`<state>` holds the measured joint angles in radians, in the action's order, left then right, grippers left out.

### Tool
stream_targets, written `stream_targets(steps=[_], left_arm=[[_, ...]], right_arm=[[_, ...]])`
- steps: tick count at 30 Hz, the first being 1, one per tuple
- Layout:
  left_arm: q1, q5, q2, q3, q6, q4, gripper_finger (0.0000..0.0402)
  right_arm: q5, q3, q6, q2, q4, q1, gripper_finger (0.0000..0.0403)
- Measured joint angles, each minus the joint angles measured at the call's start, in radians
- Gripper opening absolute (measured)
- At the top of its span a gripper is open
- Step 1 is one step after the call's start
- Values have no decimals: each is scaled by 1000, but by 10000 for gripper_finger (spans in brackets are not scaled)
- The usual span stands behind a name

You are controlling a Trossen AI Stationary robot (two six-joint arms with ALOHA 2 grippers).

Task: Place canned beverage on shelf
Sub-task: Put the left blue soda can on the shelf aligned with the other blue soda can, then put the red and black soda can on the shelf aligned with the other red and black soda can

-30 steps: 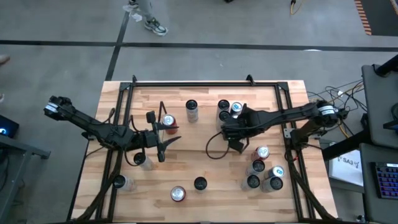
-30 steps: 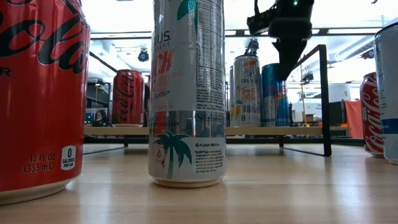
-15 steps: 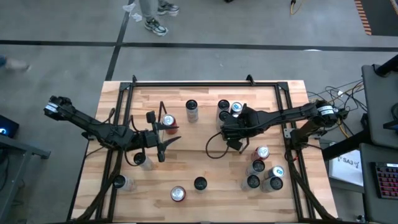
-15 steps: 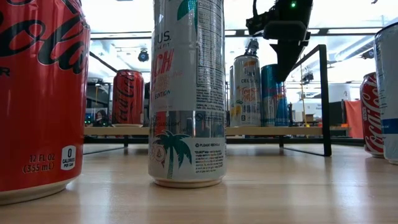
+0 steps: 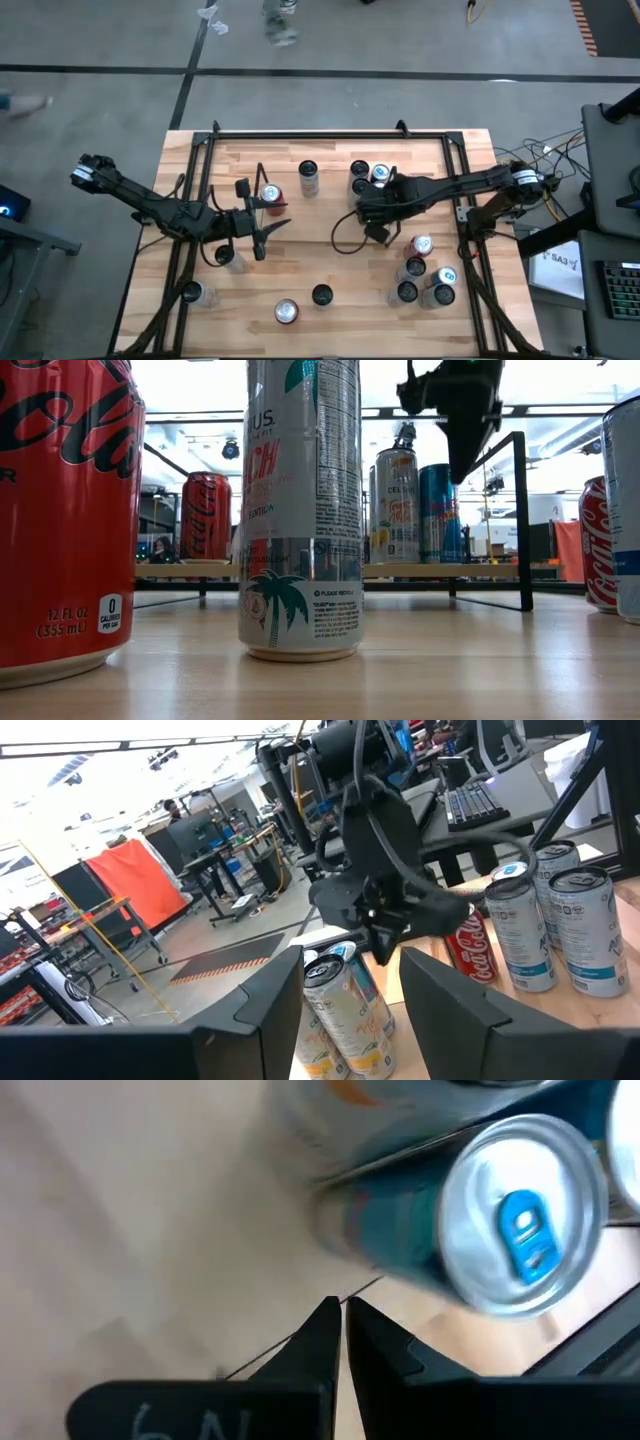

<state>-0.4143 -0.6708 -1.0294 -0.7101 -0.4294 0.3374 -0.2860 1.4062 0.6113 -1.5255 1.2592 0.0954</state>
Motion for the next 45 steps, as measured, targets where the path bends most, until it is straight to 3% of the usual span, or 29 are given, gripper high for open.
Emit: stream_targets(steps=[2, 6, 12, 17, 22, 27, 31, 40, 45], left_arm=[[0, 0, 0, 0, 1, 4, 152], [0, 1, 0, 0, 29, 30, 152], [0, 64, -2, 0, 123, 49, 152], [-4, 165, -47, 0, 268, 103, 152], [-22, 192, -149, -7, 384, 159, 152], [-50, 192, -254, -104, 436, 118, 152], [-82, 193, -330, -231, 478, -106, 152], [-155, 191, -479, -565, 782, -884, 152], [-208, 192, -541, -678, 922, -1145, 152]], right_arm=[[28, 20, -6, 14, 5, 13, 13], [-14, 42, -32, 64, -21, 85, 13], [-212, 35, -73, 175, -100, 241, 13], [-344, -11, -213, 250, -305, 354, 13], [-354, -94, -379, 290, -560, 429, 13], [-354, -158, -426, 294, -670, 480, 13], [-354, -184, -427, 287, -697, 510, 13], [-372, -217, -406, 281, -697, 556, 13], [-375, -249, -385, 281, -701, 554, 13]])
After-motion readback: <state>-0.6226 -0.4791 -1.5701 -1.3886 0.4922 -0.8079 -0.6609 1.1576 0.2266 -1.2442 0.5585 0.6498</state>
